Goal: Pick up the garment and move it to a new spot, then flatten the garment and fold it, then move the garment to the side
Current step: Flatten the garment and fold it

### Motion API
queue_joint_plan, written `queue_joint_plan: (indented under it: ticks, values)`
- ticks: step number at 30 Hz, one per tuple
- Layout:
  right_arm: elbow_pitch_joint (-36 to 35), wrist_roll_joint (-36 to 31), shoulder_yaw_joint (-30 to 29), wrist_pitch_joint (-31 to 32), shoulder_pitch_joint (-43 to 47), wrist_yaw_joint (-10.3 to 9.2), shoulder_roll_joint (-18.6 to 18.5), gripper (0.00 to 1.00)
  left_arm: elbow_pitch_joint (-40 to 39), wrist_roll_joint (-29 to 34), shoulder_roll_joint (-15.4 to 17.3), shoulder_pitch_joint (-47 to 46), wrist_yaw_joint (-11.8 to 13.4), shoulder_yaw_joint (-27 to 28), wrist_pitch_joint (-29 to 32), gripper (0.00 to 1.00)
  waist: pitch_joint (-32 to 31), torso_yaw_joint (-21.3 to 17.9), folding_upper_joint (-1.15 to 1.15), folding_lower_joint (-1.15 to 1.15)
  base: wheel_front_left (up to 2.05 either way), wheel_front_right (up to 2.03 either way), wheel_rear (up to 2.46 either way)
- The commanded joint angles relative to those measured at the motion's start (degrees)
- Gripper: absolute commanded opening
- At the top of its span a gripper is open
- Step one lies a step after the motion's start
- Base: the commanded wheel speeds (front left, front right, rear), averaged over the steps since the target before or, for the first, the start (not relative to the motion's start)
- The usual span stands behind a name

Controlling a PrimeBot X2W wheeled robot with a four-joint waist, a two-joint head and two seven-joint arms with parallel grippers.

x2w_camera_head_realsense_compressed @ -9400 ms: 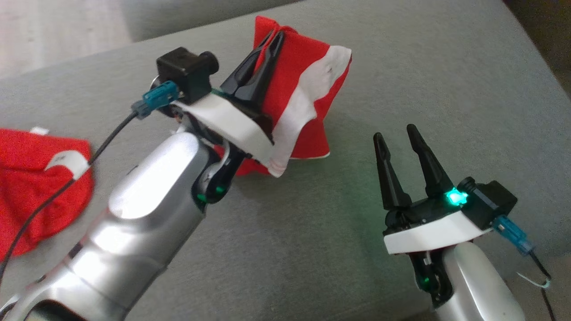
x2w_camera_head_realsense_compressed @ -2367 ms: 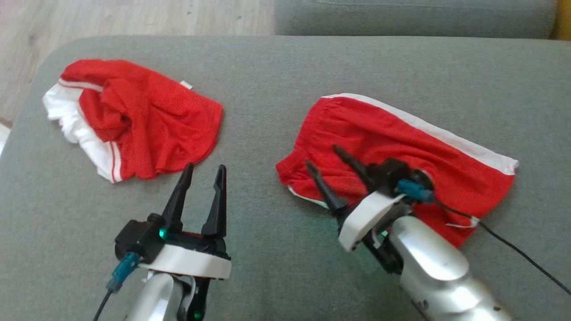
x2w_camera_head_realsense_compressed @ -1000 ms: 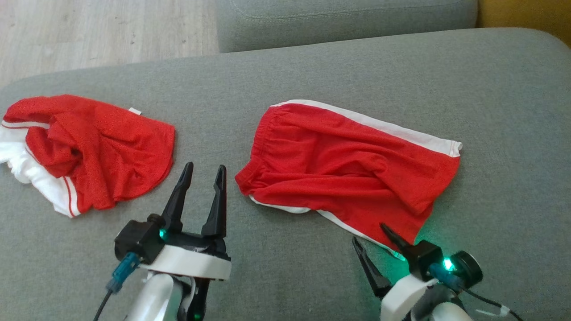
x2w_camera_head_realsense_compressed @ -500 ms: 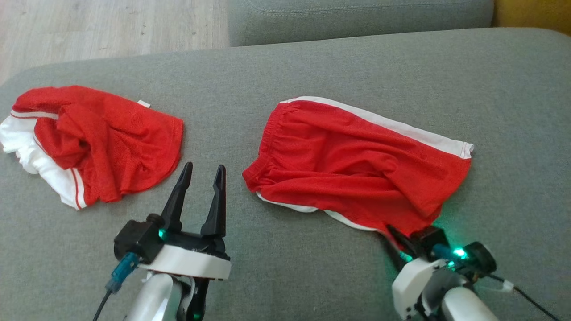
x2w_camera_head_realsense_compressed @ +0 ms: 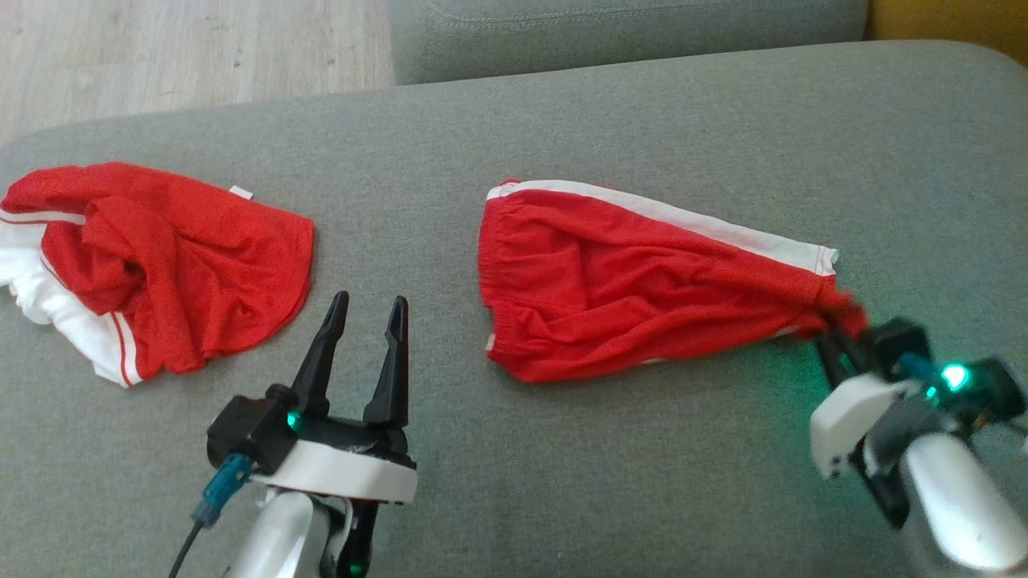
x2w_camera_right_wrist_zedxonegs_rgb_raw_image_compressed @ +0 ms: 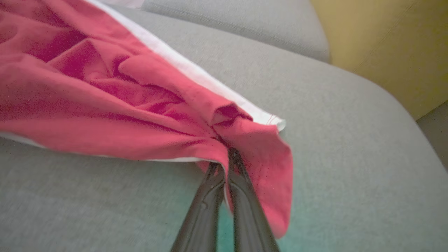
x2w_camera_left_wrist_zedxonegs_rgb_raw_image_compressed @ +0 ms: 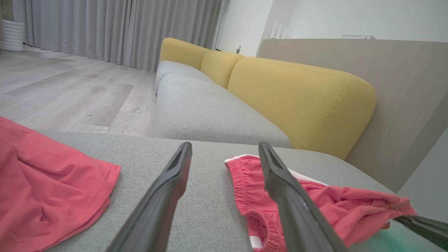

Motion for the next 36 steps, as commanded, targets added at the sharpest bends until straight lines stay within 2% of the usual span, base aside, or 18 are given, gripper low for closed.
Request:
queue_joint_plan:
  ticks: [1,3,4,5,13,18,28,36]
  values:
    - [-1.3,-0.5,-0.1,-0.1,-3.0,-0.04,-1.5,0.0,-1.9,0.1,0.3,-2.5,-0.3,1.4,-0.5,1.0,0.2,0.2,0.0,0.0,0.0,0.0,0.0]
    - [0.2,-1.7,-1.8,-0.3,-4.9,-0.04,-2.0,0.0,-1.9,0.0,0.2,-2.6,-0.3,1.0,-0.5,1.0,0.5,0.6,0.0,0.0,0.0,0.0,0.0]
    - [0.6,-2.1,-2.3,-0.5,-5.2,-0.04,-1.9,0.64,-1.8,-0.1,0.2,-2.6,-0.3,0.9,-0.5,1.0,0.5,0.8,0.0,0.0,0.0,0.0,0.0]
    - [0.8,-2.4,-3.1,-0.8,-5.4,-0.04,-1.7,1.0,-1.8,-0.1,0.2,-2.6,-0.3,0.8,-0.5,1.0,0.6,1.0,0.0,0.0,0.0,0.0,0.0]
    - [-1.0,-4.3,-8.2,-3.5,-3.0,-0.04,1.7,1.0,-1.5,-0.3,0.4,-2.1,-0.3,0.9,-0.5,1.0,-0.3,1.3,0.0,0.0,0.0,0.0,0.0]
    - [-5.1,-3.5,-9.7,-7.2,0.7,-0.04,5.1,1.0,-1.6,-0.2,0.4,-1.6,-0.3,1.3,-0.5,1.0,-1.2,0.8,0.0,0.0,0.0,0.0,0.0]
    - [-15.3,2.3,-4.3,-10.2,7.5,-0.04,8.8,1.0,-1.9,0.0,0.5,-1.4,-0.3,1.7,-0.5,1.0,-1.4,-0.3,0.0,0.0,0.0,0.0,0.0]
    - [-17.7,2.8,-1.1,-9.6,6.2,-0.04,9.3,1.0,-2.1,-0.1,0.4,-2.2,-0.3,1.0,-0.5,1.0,-0.5,1.3,0.0,0.0,0.0,0.0,0.0]
